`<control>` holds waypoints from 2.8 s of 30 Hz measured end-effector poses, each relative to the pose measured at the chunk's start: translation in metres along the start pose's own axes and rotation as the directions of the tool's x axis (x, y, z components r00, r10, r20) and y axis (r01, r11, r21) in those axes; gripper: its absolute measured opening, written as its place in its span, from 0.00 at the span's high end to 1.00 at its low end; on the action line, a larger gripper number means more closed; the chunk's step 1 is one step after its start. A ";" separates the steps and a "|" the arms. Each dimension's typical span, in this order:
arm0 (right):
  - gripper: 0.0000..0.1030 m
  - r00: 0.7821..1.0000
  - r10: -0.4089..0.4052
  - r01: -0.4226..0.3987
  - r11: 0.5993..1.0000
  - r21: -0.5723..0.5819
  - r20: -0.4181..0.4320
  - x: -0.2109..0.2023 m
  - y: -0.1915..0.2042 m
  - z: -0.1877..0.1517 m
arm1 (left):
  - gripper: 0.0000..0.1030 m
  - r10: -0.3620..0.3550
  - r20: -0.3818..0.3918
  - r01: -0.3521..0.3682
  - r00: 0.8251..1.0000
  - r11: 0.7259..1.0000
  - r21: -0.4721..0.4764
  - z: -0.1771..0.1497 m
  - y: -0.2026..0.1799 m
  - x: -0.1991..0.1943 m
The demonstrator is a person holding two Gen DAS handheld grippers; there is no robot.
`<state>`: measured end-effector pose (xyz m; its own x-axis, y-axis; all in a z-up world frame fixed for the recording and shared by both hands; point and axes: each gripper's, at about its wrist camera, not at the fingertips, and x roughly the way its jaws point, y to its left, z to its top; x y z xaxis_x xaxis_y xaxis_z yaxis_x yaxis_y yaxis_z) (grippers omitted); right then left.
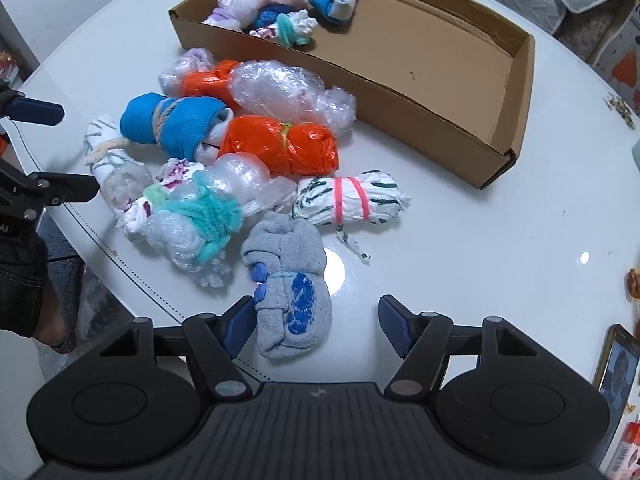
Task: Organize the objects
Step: 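Grasp striped white sock roll with left tool while right tool grasps grey blue-print sock, then lift both held socks and carry them into the cardboard box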
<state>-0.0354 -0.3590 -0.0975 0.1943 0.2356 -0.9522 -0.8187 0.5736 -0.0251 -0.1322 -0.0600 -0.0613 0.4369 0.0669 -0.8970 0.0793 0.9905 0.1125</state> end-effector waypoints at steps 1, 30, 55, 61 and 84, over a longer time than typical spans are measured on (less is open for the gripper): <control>0.37 1.000 -0.004 0.004 1.000 -0.002 -0.002 0.000 0.000 -0.001 | 0.01 -0.008 0.006 0.008 1.000 1.000 -0.008 0.001 0.000 0.000; 0.67 0.998 0.059 -0.061 0.995 0.074 0.033 -0.024 -0.022 -0.004 | 0.23 -0.018 -0.017 0.017 1.000 0.999 -0.046 0.014 0.007 -0.014; 0.67 0.921 -0.009 -0.063 0.983 0.172 0.389 -0.034 -0.141 0.171 | 0.23 -0.136 0.283 0.075 0.949 0.974 0.216 0.250 -0.030 0.053; 0.67 0.955 0.001 -0.056 0.983 0.177 0.298 0.024 -0.157 0.193 | 0.22 -0.139 0.213 0.079 0.967 0.960 0.269 0.254 -0.032 0.112; 0.64 0.970 0.015 -0.060 0.982 0.181 0.241 0.067 -0.157 0.217 | 0.17 -0.090 0.194 0.025 0.977 0.949 0.313 0.257 -0.036 0.143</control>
<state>0.2234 -0.2627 -0.0914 0.3069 0.4262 -0.8510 -0.7175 0.6910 0.0873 0.1581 -0.1171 -0.0837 0.5933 -0.0469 -0.8036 0.3667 0.9045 0.2179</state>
